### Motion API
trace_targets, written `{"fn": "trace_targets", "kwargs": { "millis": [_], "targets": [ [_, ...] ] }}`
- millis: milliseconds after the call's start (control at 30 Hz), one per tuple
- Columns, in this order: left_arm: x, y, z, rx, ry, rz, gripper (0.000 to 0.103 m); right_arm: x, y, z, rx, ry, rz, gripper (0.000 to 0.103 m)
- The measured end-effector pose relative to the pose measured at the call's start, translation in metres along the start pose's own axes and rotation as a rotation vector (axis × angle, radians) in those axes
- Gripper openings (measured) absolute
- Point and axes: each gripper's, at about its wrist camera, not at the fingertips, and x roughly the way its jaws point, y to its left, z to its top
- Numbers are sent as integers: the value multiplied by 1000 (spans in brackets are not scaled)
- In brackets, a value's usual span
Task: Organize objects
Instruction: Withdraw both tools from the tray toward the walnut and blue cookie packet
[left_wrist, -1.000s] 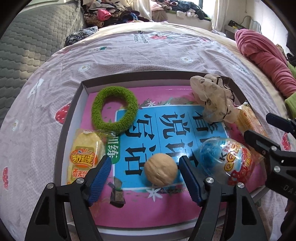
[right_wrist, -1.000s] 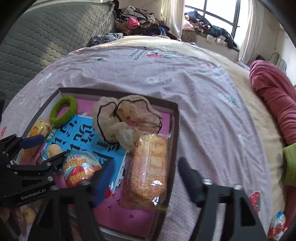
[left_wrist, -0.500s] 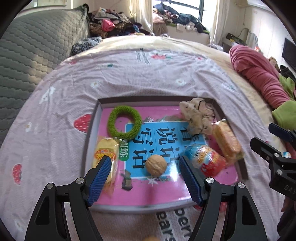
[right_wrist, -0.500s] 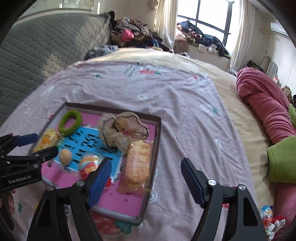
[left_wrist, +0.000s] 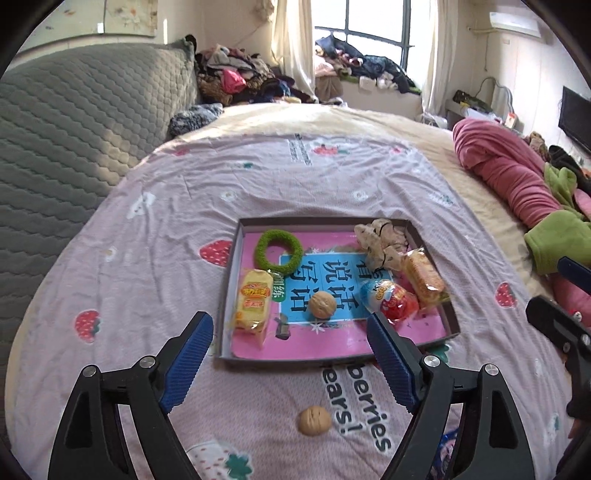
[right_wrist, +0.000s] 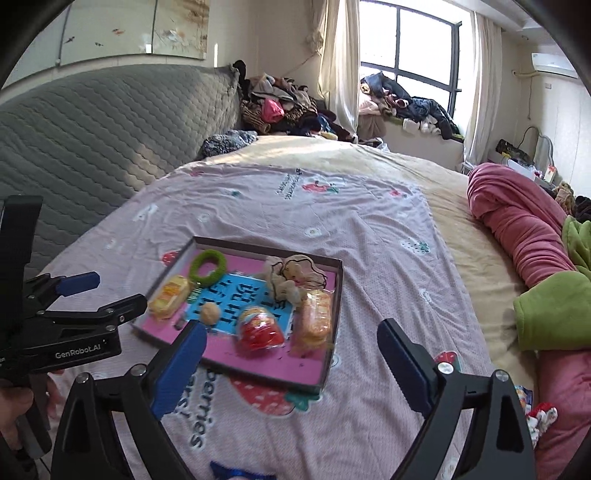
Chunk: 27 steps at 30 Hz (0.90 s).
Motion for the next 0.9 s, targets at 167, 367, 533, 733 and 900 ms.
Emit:
{"fn": "trace_targets", "kwargs": {
  "millis": [167,367,533,733,900],
  "targets": [
    [-34,2,-7,-5,-37,-6,103,-33,17,-2,-8,-33,17,100],
    [-68,5,-12,-1,-61,-1,103,-71,30,1,-18,-77,22,101],
    [-95,9,-16,-2,-97,-3,103,-98,36,0,-31,-110,11,102],
    [-123,14,-27,-5,-125,-9,103,-120,42,-10,-27,-122,6,102],
    [-140,18,-40,-2,-136,-6,103,-134,50,-26,-31,-119,0,102]
  ]
}}
